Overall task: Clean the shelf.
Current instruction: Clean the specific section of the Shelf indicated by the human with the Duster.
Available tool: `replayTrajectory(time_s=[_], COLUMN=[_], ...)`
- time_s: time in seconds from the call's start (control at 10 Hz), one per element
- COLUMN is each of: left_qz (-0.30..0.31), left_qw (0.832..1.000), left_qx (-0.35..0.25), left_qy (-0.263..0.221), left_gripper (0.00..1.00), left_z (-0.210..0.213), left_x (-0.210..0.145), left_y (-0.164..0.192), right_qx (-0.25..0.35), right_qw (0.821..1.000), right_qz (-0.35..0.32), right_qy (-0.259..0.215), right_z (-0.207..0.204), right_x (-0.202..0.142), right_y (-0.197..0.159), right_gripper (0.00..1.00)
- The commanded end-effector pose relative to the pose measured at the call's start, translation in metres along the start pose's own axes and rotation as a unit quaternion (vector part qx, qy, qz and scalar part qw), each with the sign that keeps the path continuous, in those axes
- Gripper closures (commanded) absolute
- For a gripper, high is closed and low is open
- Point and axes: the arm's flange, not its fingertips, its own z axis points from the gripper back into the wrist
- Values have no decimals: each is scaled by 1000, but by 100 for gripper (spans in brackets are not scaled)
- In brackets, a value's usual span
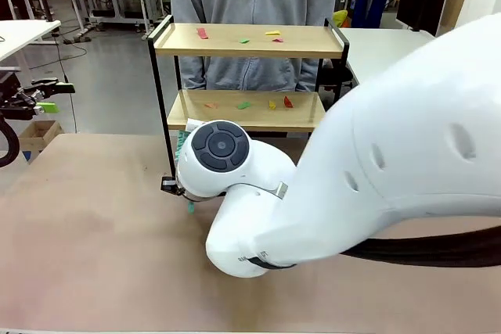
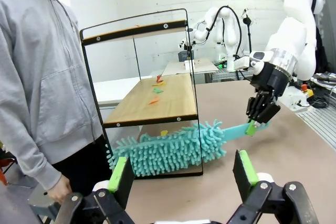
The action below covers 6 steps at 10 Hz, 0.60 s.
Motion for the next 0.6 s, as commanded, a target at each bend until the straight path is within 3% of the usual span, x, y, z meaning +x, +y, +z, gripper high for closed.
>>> replayTrajectory(time_s=[0.0, 0.5], left_qz=[-6, -6], left_qw=[1000, 1000], left_qx=[-2, -2], left_qy=[4, 4], left_gripper=[0, 0], left_z=[0, 0], left_x=[2, 2], left_y=[-2, -2], right_qx=[12, -14], right_qw=[1000, 999], right_qz=[2, -18], right_qy=[-6, 44], right_z=[-17, -24], right_x=[19, 26], right_y=[10, -1], right_gripper=[87, 87])
